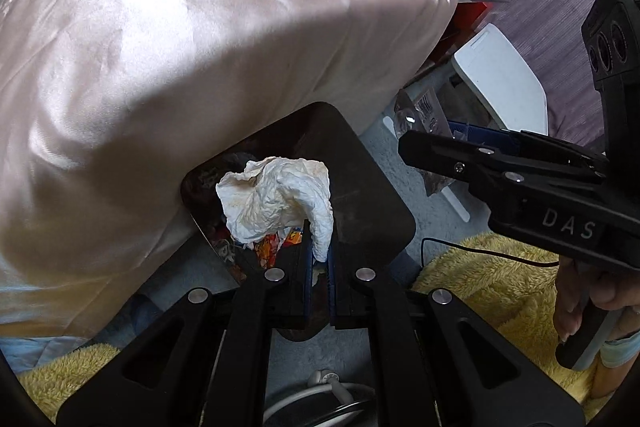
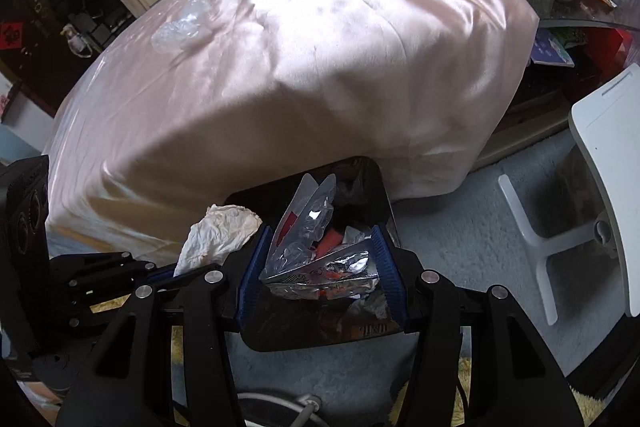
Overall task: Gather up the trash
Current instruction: 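Carry the white tissue and silver blister pack over the black bin, then open both tools to drop the tissue and blister pack into the bin, then grasp the crumpled clear bag with the left tool while the right tool grasps the foil-filled clear bag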
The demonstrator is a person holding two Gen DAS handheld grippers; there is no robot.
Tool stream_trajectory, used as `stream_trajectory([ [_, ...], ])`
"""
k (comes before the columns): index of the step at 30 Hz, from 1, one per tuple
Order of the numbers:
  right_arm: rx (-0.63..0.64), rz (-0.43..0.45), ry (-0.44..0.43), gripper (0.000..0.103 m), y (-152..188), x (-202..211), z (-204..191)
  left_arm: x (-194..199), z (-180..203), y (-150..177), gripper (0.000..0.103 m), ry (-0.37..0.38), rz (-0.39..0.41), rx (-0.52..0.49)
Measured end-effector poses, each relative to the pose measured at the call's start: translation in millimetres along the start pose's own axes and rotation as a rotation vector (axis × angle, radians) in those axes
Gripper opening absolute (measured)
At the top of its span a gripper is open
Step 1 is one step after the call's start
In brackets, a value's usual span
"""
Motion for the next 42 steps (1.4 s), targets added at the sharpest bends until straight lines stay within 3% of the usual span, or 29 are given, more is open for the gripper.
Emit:
stream_trajectory([
  [7, -0.025, -0.011, -0.01, 0.054, -2.0, -6.5, 2.3, -7.5, 0.7, 2.6, 0.007, 0.001, -0.022, -0.004],
  [9, -0.033, -0.021, -0.017, 0.054, -0.9, -8.5, 2.5, -8.2, 0.6, 2.0, 0.017, -0.004, -0.023, -0.007],
  [12, -0.039, -0.022, -0.019, 0.065, -1.5, -8.4, 3.1, -6.4, -2.1, 1.0, 0.03, -0.01, -0.016, 0.001],
  [18, -0.069, 0.014, -0.013, 0.071, -11.4, -0.5, 9.5, 5.8, -10.6, -0.2, 0.055, -0.029, 0.01, 0.025],
  [24, -0.112, 0.072, -0.017, 0.076, -24.2, 16.6, 20.5, 33.9, -16.4, -10.0, 0.071, -0.04, 0.066, 0.031],
  [30, -0.126, 0.139, -0.003, 0.077, -48.8, 37.5, 30.2, 71.0, -16.5, -34.8, 0.075, -0.062, 0.144, 0.008],
  [34, -0.123, 0.195, 0.024, 0.083, -76.1, 50.1, 38.6, 96.3, -31.8, -60.9, 0.081, -0.11, 0.204, -0.001],
  [42, -0.059, 0.249, 0.028, 0.083, -139.1, 51.2, 28.7, 101.2, -75.8, -122.8, 0.081, -0.139, 0.247, 0.067],
])
Point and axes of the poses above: each gripper's, at about its wrist camera, not at the fingertips, and x roughly against the way its jaws point, z to its right, y to its underside, the point moved 10 cm from there along -x, roughly the way its jaws point, and after that the axes turned 4 degrees about y, right-handed, at the moved point
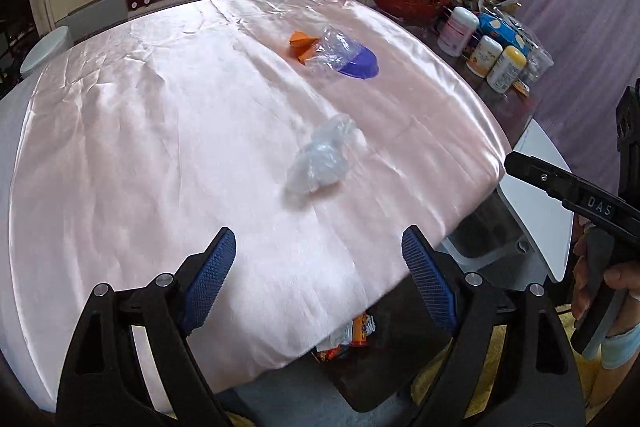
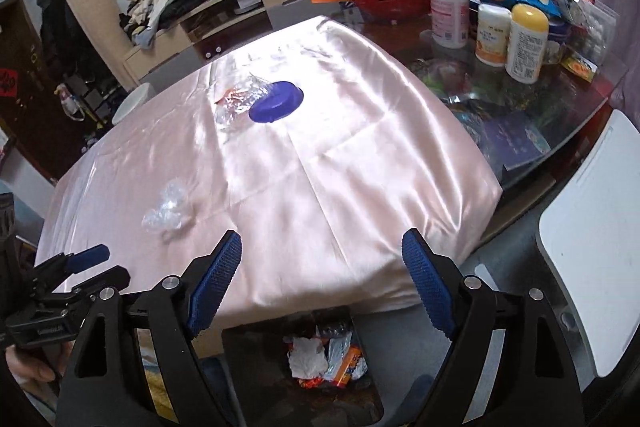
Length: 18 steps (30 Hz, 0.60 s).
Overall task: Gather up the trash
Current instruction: 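Grasp the crumpled clear bag with the left tool while the right tool grasps the foil-filled clear bag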
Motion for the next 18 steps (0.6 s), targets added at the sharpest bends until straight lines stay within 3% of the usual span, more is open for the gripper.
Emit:
stream_trajectory([
  [4, 0.032, 0.009, -0.028, 0.083, -25.0, -17.9, -17.9, -21.8, -7.6, -17.9, 0.079, 0.007, -0.023, 0.008],
  [7, 0.04, 0.01, -0.033, 0.083, -43.7, -35.6, -27.1, -35.1, -7.3, -29.9, 0.073, 0.009, -0.026, -0.012],
  [11, 0.044, 0.006, -0.047, 0.083, -65.7, -58.3, -39.2, -57.8, -7.3, -40.1, 0.053, 0.024, -0.056, -0.027],
  [13, 0.047, 0.006, -0.058, 0.083, -75.4, -68.1, -46.5, -66.3, -10.4, -43.0, 0.052, 0.022, -0.067, -0.025],
  [16, 0.065, 0.013, -0.078, 0.083, -89.4, -81.6, -61.1, -73.4, -16.9, -48.3, 0.03, 0.03, -0.071, -0.013],
  [18, 0.082, 0.015, -0.085, 0.083, -96.6, -91.0, -71.7, -75.1, -22.5, -54.9, 0.026, 0.028, -0.06, -0.009],
])
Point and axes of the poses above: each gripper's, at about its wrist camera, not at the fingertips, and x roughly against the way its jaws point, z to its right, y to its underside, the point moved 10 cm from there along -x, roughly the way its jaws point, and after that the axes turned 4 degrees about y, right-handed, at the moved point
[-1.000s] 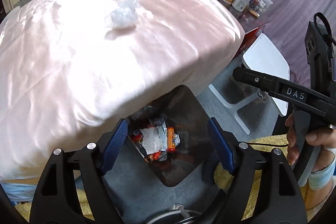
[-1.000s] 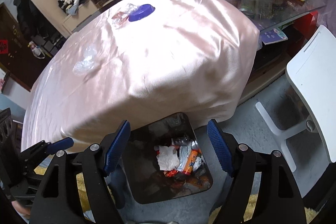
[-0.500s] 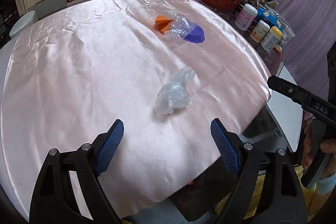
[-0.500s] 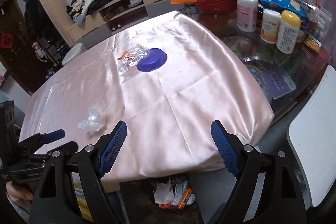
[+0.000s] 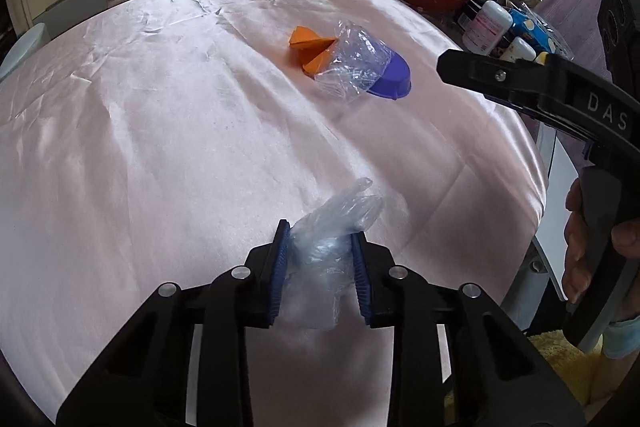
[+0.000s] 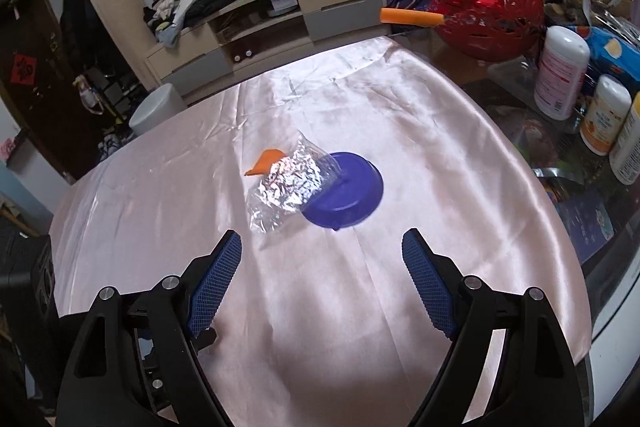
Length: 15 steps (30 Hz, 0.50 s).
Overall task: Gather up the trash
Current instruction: 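Grasp the crumpled clear bag with the left tool while the right tool grasps the foil-filled clear bag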
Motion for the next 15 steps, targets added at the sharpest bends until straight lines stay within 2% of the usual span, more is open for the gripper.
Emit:
stream_trajectory([
  [8, 0.04, -0.014, -0.01, 0.083, -14.8, -38.8, -23.8, 3.6, -29.4, -18.6, 0.025, -0.048, 0.054, 0.025],
  [15, 0.042, -0.038, 0.006, 0.083, -16.8, -63.8, -25.1, 2.6, -44.2, -24.2, 0.025, -0.033, 0.065, 0.052],
])
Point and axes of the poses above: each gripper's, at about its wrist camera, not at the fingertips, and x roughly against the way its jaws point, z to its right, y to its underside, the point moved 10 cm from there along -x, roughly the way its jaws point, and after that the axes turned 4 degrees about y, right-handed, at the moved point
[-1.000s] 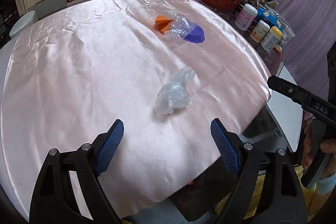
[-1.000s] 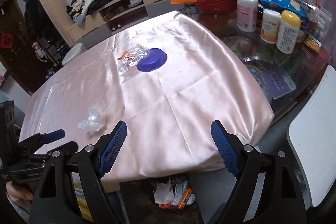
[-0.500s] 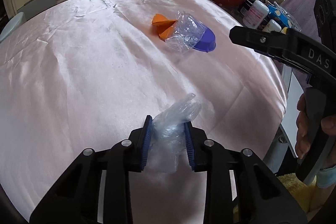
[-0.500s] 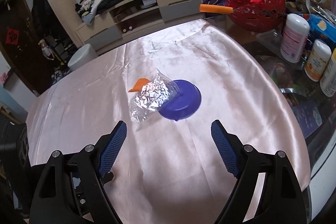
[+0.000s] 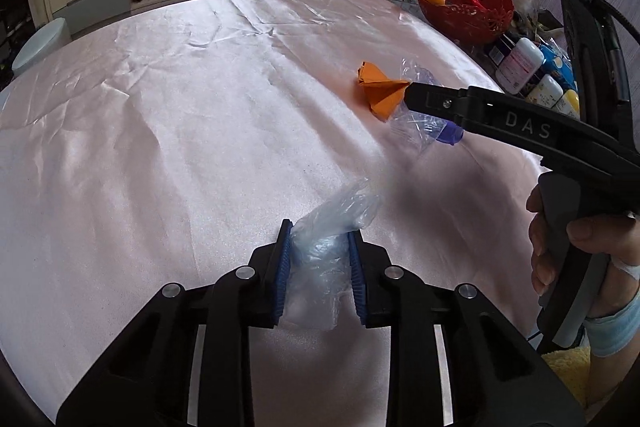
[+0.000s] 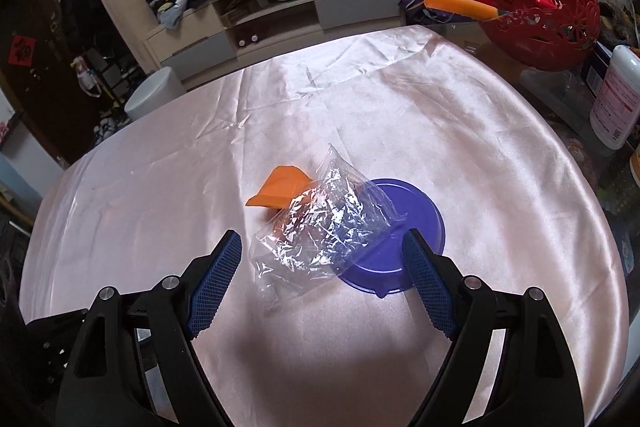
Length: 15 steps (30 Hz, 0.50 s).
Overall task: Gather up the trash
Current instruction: 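Grasp the crumpled clear bag with the left tool while the right tool grasps the foil-filled clear bag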
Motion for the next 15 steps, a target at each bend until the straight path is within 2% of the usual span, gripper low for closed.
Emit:
stream_trajectory([
  [4, 0.025, 0.004, 0.018, 0.083, -1.4, -8.2, -4.7, -1.7, 0.7, -1.4, 0.025, 0.012, -0.001, -0.006],
  [7, 0.048, 0.015, 0.04, 0.074, -1.7, -9.3, -5.5, -2.5, -0.5, -2.5, 0.025, 0.024, 0.001, -0.002],
  [11, 0.058, 0.016, 0.044, 0.069, 0.6, -6.8, -4.7, -2.0, -2.1, -1.7, 0.025, 0.029, 0.0, 0.0],
  [12, 0.065, 0.014, 0.043, 0.066, 1.8, -5.8, -5.0, -1.1, -3.2, -0.8, 0.025, 0.028, -0.002, -0.001],
  [15, 0.078, 0.004, 0.041, 0.05, 6.8, -1.0, -4.8, 0.5, -1.9, 1.5, 0.025, 0.028, -0.01, 0.002],
])
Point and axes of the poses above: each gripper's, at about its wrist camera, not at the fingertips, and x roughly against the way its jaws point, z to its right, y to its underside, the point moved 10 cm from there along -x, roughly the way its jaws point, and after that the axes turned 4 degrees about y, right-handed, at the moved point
